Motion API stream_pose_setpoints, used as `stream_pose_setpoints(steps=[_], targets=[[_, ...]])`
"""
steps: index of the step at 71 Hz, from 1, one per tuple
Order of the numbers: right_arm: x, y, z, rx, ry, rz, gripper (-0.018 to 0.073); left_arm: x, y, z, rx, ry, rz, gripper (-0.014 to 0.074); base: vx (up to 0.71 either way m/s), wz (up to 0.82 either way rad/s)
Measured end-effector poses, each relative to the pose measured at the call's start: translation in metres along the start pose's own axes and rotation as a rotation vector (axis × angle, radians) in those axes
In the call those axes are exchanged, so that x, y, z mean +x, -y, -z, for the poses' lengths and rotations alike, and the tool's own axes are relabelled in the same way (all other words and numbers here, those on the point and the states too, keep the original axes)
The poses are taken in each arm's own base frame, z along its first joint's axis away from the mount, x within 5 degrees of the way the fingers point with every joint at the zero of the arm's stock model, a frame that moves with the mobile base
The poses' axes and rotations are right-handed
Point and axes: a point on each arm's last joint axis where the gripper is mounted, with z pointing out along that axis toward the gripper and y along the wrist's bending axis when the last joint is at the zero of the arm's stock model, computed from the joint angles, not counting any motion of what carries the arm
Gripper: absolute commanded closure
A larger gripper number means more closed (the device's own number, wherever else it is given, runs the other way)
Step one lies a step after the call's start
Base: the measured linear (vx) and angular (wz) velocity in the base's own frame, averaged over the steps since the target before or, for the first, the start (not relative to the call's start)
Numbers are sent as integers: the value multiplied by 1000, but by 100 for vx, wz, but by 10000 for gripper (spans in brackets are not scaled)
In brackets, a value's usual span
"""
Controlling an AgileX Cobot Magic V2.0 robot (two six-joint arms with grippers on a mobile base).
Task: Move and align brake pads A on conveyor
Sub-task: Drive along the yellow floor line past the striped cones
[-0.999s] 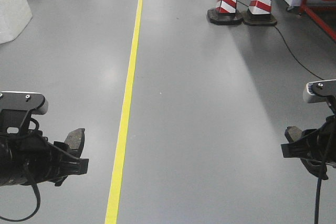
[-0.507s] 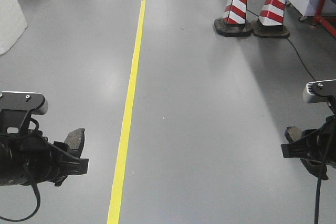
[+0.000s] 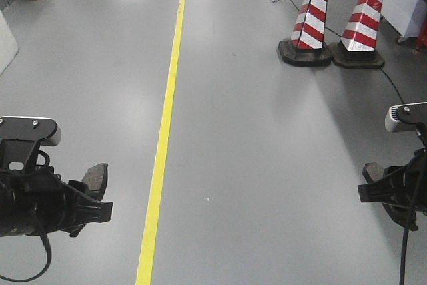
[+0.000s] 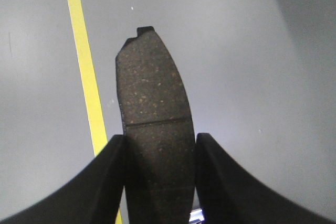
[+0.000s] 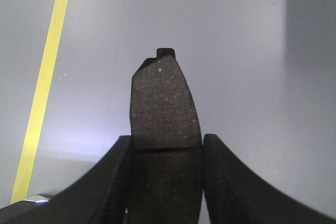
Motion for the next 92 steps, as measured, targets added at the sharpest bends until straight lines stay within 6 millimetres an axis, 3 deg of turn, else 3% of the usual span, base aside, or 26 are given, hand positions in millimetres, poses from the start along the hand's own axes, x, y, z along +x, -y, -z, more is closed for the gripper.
stream_pose_setpoints(steps=[92], targets=[[0, 0, 0, 0, -1, 0, 487, 0, 0, 0, 0, 0, 0, 478, 65, -1]])
